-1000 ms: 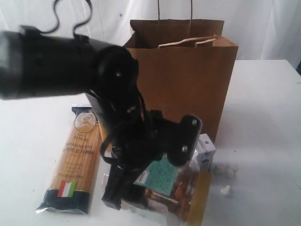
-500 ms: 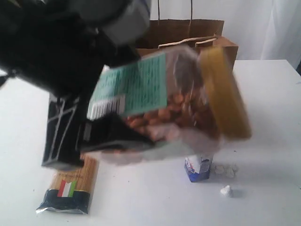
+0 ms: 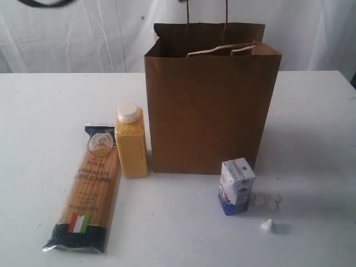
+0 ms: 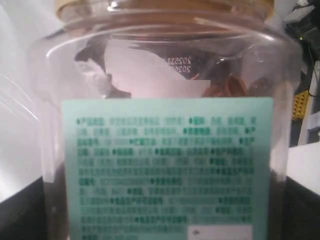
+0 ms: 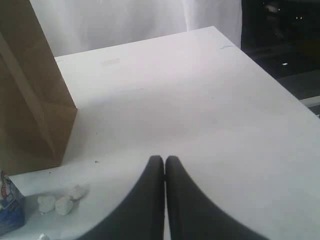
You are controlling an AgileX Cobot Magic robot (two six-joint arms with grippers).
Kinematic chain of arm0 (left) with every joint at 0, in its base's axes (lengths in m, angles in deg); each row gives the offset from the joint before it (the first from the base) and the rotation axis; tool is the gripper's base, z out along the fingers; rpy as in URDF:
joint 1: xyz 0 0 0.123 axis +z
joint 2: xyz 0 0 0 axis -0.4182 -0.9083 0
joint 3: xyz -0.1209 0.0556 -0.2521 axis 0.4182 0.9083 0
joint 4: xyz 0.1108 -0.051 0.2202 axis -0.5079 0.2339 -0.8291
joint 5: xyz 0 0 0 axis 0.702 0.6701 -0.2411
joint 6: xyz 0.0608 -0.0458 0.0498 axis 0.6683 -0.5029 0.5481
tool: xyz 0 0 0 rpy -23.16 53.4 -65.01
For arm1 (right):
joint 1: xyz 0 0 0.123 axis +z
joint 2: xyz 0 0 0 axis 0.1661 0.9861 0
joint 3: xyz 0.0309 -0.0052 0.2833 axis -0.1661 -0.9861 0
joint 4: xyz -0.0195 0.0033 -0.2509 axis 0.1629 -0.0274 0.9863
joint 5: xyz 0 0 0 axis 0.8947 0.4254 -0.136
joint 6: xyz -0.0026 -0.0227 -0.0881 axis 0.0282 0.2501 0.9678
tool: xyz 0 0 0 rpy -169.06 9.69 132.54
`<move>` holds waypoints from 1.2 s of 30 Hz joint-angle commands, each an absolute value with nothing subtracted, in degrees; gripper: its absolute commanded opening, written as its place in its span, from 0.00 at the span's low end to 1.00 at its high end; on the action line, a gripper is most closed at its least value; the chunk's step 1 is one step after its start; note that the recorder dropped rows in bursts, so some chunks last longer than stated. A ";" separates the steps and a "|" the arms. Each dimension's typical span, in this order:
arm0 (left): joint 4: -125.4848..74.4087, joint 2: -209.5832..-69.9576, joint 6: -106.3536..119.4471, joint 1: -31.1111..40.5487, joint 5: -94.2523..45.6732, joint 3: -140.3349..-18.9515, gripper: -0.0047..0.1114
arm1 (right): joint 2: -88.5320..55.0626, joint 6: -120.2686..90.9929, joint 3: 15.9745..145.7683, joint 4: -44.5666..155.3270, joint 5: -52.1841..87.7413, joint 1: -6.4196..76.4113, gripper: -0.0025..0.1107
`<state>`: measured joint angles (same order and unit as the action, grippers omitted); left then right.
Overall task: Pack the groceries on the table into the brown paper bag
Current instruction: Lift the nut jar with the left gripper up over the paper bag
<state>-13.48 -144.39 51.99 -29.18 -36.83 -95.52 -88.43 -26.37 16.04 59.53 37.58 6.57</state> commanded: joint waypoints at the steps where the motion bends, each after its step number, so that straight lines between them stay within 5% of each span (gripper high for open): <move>1: -16.03 -150.49 58.74 -28.83 -45.22 -95.72 0.04 | -88.53 -26.49 15.97 59.76 37.42 6.22 0.02; 13: -12.73 -160.00 46.63 -18.51 -38.31 -106.68 0.04 | -88.53 -26.49 15.97 59.76 37.42 6.22 0.02; 21: -14.37 -161.32 47.22 -17.73 -18.87 -108.65 0.04 | -88.53 -26.49 15.97 59.76 37.42 6.22 0.02; 36: -18.09 -165.34 53.75 -17.73 -15.59 -108.65 0.04 | -88.53 -26.49 15.97 59.76 37.42 6.22 0.02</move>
<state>-16.33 -165.83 53.22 -17.88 -14.76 -107.99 -88.43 -26.48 16.04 59.53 37.58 6.57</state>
